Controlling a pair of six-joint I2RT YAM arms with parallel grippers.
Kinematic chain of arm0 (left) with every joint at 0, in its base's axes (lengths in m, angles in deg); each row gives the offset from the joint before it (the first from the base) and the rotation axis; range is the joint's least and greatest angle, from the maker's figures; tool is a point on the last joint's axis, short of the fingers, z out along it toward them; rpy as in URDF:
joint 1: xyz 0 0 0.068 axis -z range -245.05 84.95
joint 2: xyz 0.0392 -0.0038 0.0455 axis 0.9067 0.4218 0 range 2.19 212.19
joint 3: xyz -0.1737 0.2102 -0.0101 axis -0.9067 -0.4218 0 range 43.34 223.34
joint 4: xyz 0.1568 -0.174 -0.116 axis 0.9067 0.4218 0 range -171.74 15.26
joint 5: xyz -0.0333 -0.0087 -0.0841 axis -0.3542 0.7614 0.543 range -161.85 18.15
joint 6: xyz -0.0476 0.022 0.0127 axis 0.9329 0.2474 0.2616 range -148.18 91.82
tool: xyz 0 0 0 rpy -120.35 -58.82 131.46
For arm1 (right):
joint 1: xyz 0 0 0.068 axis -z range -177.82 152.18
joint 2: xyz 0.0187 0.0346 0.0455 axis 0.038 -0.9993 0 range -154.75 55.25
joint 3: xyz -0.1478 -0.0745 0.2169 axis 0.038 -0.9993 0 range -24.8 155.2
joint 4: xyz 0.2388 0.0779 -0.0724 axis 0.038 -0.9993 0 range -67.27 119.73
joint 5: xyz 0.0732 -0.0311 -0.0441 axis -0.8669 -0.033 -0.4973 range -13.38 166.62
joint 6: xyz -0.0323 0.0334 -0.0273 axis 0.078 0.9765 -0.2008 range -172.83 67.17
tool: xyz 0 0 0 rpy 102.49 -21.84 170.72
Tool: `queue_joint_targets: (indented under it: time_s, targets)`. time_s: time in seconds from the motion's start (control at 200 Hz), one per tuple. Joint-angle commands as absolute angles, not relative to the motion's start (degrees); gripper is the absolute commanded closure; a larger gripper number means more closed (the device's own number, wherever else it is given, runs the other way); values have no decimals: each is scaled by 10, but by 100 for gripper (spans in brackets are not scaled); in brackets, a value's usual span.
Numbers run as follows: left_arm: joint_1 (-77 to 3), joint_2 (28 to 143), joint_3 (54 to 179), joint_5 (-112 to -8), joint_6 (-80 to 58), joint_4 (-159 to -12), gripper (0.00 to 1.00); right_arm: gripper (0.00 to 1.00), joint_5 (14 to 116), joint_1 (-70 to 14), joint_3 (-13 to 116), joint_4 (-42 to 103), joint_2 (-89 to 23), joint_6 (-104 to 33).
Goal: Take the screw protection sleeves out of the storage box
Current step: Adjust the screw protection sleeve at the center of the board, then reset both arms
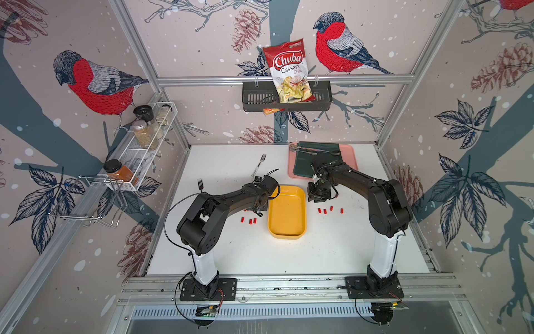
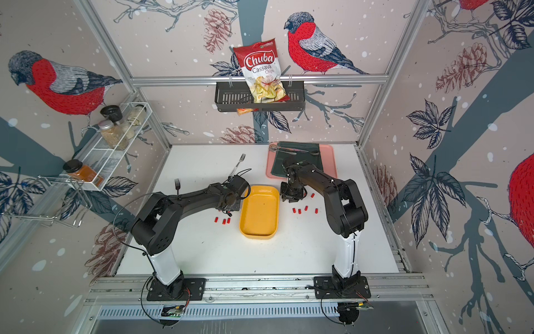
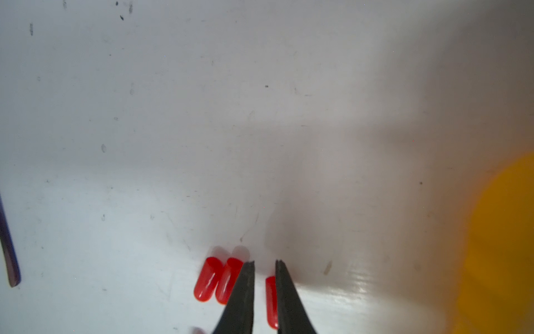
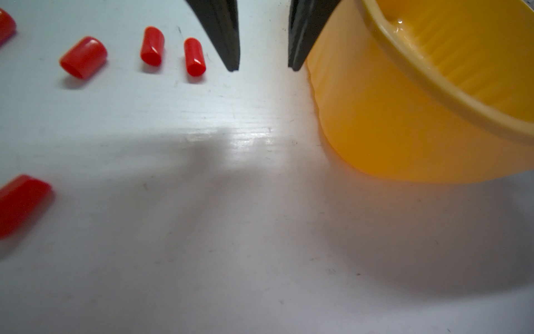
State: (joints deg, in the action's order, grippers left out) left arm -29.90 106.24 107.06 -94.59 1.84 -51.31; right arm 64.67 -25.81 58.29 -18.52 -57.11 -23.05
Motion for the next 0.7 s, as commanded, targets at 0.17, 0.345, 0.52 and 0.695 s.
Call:
queue_joint_targets:
  time_s: [0.17,0.345,0.52,0.695]
  targets:
    - [-298,1023,1079,-970,38,-498,71,66,663,-258,594,-202,-569,-236]
    - [-300,936,1101,-1001,63,-468,61,66,693,-248,607,-190,-529,-231]
    - [-338,725,1050,-1068,59,-525,43,62,858,-208,581,-104,-374,-222]
    - [-404,431,776,-1156,-32,-817,2,0,1014,-200,222,334,-113,-356]
